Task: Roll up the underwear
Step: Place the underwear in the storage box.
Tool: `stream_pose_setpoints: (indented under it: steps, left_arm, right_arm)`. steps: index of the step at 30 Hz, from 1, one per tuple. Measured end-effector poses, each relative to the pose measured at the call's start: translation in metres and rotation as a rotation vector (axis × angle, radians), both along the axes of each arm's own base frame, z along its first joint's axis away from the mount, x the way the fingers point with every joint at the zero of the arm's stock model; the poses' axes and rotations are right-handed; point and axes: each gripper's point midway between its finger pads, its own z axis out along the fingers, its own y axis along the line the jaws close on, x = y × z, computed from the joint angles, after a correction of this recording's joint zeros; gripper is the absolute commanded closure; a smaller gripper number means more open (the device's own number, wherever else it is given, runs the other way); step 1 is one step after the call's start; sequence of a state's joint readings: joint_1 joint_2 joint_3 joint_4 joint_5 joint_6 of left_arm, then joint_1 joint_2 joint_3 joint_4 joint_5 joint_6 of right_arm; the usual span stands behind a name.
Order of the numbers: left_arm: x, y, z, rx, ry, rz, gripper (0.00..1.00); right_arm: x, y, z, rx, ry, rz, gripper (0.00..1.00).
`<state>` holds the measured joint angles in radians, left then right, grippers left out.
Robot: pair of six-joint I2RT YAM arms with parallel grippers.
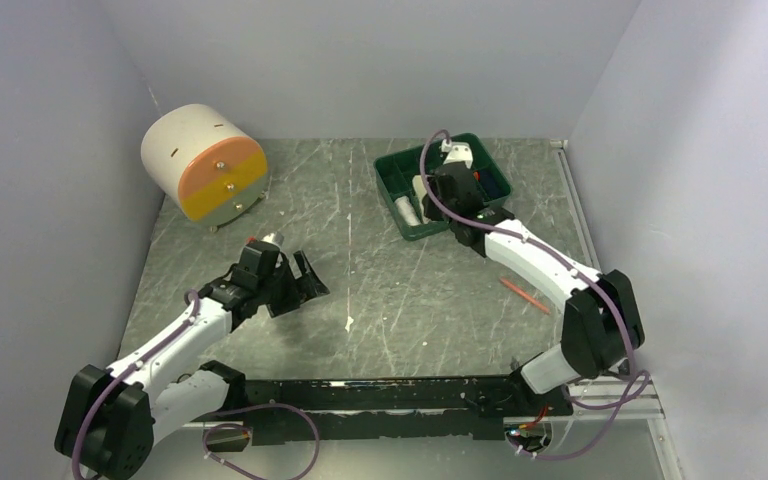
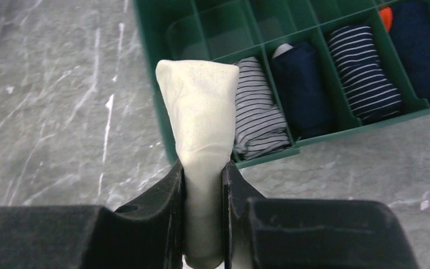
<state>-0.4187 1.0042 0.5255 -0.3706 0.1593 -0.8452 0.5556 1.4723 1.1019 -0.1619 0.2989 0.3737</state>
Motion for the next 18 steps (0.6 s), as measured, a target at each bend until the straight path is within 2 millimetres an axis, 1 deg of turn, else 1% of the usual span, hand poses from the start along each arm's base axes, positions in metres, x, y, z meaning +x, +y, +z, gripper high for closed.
stream_pose_setpoints:
  steps: [2,4,7,10,14,18]
  left_arm:
    - [0.000,-0.002,0.001,-0.003,-0.007,-0.018,0.10]
    - [0.000,-0.003,0.002,-0.008,-0.013,-0.032,0.10]
    - [-0.001,-0.003,0.002,0.004,-0.025,-0.059,0.09]
    - [0.000,-0.002,0.004,0.022,-0.030,-0.078,0.08]
    - [0.004,-0.004,0.013,0.022,-0.050,-0.091,0.07]
    - [0.004,-0.007,0.016,0.008,-0.051,-0.101,0.04]
  right_arm:
    - [0.009,-0.012,-0.005,-0.008,0.019,-0.023,1.00]
    - [0.019,-0.020,-0.007,-0.008,0.025,-0.034,1.00]
    - [0.036,-0.025,-0.007,-0.011,0.027,-0.036,1.00]
    - [0.054,-0.016,-0.007,-0.009,0.028,-0.004,1.00]
    - [0.079,0.007,-0.012,0.006,0.037,0.050,1.00]
    - [0.102,0.028,-0.023,0.016,0.047,0.084,1.00]
